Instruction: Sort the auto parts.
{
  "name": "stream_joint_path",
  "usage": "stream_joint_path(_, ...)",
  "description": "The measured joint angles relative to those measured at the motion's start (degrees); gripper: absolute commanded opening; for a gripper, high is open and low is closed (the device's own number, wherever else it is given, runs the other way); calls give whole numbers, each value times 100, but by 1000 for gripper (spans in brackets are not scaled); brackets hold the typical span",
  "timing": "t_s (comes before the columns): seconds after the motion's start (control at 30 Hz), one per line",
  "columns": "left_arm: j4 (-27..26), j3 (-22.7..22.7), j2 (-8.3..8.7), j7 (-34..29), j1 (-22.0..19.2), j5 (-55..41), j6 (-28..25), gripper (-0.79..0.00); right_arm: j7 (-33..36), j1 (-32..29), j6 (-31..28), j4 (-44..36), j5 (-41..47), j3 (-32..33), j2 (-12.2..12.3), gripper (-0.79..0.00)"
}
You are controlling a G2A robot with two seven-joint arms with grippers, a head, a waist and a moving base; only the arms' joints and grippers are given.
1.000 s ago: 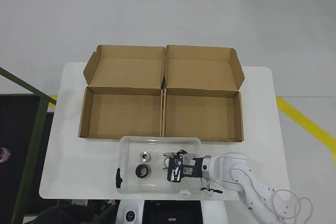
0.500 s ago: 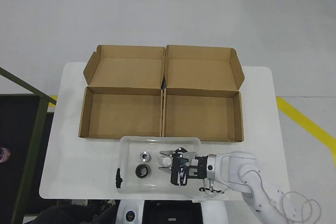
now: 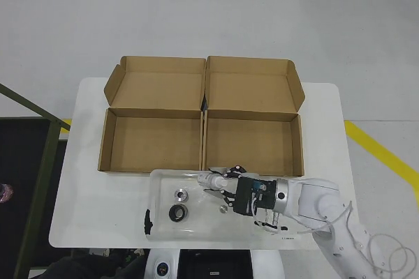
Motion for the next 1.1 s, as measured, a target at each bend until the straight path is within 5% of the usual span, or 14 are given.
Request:
stream_joint_path(0.53, 0, 0, 0, 0, 0, 0, 0, 0, -189, 602, 417, 675, 687, 230, -25, -785)
stream_joint_path(1.1, 0, 0, 0, 0, 0, 0, 0, 0, 245, 1739, 902, 2103, 888, -258, -178, -785)
